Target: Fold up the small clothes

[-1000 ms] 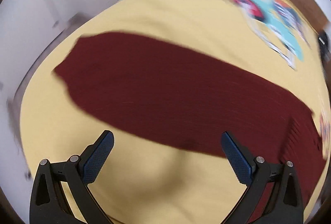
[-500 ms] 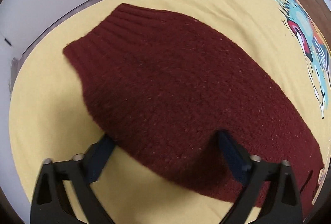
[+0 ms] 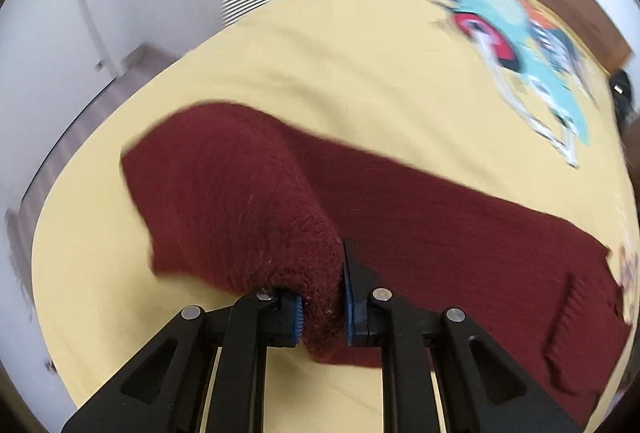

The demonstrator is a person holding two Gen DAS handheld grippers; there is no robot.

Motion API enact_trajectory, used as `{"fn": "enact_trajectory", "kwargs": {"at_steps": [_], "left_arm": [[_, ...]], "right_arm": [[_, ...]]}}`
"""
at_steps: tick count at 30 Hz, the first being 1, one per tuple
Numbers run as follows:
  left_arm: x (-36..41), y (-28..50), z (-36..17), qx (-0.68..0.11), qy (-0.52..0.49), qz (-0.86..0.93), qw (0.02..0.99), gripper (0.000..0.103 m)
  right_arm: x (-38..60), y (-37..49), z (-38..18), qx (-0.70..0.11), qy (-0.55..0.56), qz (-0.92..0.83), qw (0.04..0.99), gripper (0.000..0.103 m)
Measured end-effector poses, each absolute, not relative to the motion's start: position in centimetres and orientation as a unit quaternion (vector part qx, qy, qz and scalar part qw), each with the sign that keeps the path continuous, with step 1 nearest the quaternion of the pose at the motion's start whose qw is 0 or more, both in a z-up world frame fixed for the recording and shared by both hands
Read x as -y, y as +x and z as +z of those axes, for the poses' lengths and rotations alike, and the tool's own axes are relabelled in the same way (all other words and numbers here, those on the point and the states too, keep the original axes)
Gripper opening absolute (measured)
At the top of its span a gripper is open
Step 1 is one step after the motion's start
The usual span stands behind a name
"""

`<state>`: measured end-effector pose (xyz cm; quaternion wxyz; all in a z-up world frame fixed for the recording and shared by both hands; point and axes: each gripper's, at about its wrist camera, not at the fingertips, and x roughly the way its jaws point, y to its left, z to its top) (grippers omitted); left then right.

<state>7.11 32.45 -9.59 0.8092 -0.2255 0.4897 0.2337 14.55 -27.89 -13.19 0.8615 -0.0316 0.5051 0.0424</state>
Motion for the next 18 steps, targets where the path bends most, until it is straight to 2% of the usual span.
{"fn": "enact_trajectory", "kwargs": {"at_steps": [10,18], "left_arm": [[-17.1,12.2,-5.7,-0.484,-0.152,0.097,0.856,0.012],[-5.8,17.5,-6.4,-0.493,-0.118,0.001,0.862,0.012]], "right_arm": [[28.1,15.2,-12.8,-0.498,-0.014,0.053,0.866,0.103],[29.9,16.2,-12.3,-0.501,0.007,0.048,0.864,0.103]]}}
